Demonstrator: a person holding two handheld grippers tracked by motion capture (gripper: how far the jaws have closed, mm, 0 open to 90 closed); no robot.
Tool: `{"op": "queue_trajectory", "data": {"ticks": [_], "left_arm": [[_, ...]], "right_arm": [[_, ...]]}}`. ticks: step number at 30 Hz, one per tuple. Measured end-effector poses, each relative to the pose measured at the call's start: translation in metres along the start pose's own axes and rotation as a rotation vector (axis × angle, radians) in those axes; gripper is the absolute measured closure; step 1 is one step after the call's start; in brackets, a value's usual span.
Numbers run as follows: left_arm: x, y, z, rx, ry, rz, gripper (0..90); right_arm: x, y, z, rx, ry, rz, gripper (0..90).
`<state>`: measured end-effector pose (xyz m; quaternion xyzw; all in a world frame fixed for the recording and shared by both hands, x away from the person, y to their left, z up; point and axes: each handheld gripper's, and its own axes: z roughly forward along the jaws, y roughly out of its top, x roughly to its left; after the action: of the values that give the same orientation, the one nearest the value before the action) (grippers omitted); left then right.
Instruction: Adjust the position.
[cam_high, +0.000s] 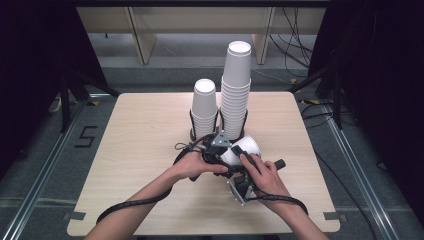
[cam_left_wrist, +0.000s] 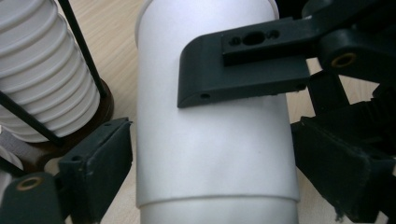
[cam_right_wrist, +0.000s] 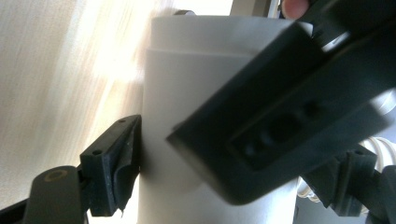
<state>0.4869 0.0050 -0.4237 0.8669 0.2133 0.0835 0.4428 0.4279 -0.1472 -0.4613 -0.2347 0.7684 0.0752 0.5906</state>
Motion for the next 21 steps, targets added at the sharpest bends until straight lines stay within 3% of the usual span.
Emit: {"op": "queue_trajectory", "data": {"ticks": [2, 3, 13, 21], "left_arm": [[-0.0001, 0.0007, 0.0004, 0.002, 0.008, 0.009, 14.7], [0.0001, 0.0006, 0.0009, -0.005, 0.009, 0.006, 15.5], [0.0013, -0.0005, 0.0003, 0.013, 0.020, 0.023, 18.8], [0.0006, -0.0003, -0.0019, -0.005, 0.026, 0.018, 20.2]], "right_arm": [[-0.0009, 0.0003, -0.0004, 0.005, 0.008, 0.001, 20.0], [0.0033, 0.0002, -0.0027, 0.040, 0.028, 0.055, 20.0], [0.0000, 0.0011, -0.0017, 0.020, 0.026, 0.022, 19.7], [-0.0002, 0.0016, -0.0014, 0.011, 0.010, 0.041, 18.7]]}}
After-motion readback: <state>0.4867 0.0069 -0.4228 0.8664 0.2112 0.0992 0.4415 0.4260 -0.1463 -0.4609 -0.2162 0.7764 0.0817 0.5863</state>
